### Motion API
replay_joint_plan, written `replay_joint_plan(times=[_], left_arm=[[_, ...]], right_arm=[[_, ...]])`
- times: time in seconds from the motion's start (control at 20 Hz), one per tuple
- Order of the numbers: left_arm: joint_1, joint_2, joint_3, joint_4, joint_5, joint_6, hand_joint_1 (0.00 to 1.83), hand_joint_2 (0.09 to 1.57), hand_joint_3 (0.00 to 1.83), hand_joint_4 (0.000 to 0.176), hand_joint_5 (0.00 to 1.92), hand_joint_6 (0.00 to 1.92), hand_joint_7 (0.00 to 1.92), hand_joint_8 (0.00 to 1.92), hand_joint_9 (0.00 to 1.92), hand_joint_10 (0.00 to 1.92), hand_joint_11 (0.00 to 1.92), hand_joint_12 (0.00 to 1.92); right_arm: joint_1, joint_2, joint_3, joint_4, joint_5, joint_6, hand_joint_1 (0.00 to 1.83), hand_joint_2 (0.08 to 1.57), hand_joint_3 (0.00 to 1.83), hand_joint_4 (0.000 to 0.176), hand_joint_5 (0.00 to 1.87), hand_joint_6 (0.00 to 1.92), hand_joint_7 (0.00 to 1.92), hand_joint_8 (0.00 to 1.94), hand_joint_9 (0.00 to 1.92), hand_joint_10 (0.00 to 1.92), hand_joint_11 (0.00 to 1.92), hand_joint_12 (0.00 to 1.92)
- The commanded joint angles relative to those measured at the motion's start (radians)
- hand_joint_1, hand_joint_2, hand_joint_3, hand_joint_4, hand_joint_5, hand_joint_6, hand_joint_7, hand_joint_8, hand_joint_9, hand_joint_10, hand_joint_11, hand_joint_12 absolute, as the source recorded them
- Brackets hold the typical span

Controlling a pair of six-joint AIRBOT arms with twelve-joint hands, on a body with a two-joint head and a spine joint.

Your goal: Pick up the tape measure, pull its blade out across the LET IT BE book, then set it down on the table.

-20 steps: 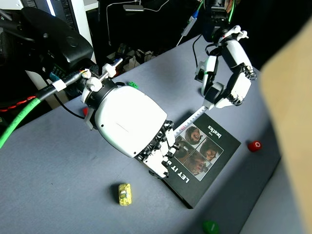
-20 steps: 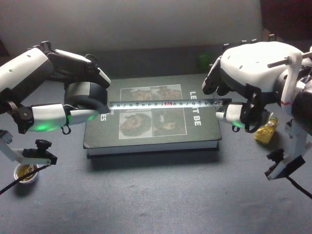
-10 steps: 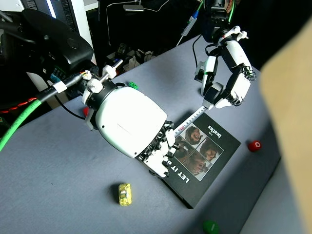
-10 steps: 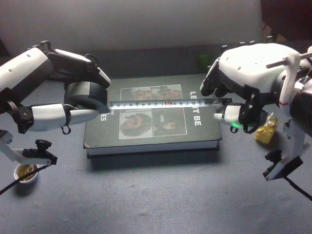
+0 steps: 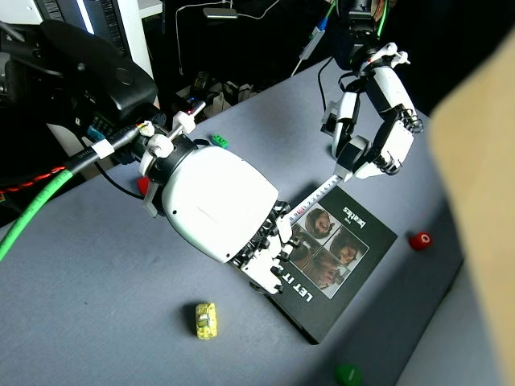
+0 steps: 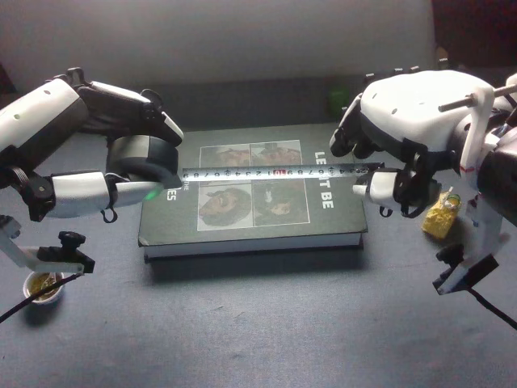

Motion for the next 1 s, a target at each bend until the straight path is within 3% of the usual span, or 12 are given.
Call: replay_joint_plan(times=[0.0, 0.95], left_arm=[[-0.012, 0.000, 0.005, -0.009, -0.134, -0.015, 1.38, 1.09, 0.00, 0.000, 1.04, 0.73, 0.99, 0.97, 0.93, 1.20, 0.86, 1.01], [-0.010, -0.001, 0.006, -0.007, -0.134, -0.015, 1.38, 1.09, 0.00, 0.000, 1.02, 0.74, 1.02, 0.94, 0.94, 1.20, 0.87, 1.02]], right_arm=[[0.006, 0.002, 0.003, -0.078, 0.029, 0.007, 1.18, 1.14, 0.00, 0.000, 0.84, 0.01, 0.95, 0.01, 0.84, 0.09, 0.34, 1.30], [0.000, -0.003, 0.012, -0.091, 0.023, 0.017, 1.16, 1.13, 0.00, 0.000, 0.84, 0.00, 0.95, 0.00, 0.83, 0.09, 0.34, 1.30]])
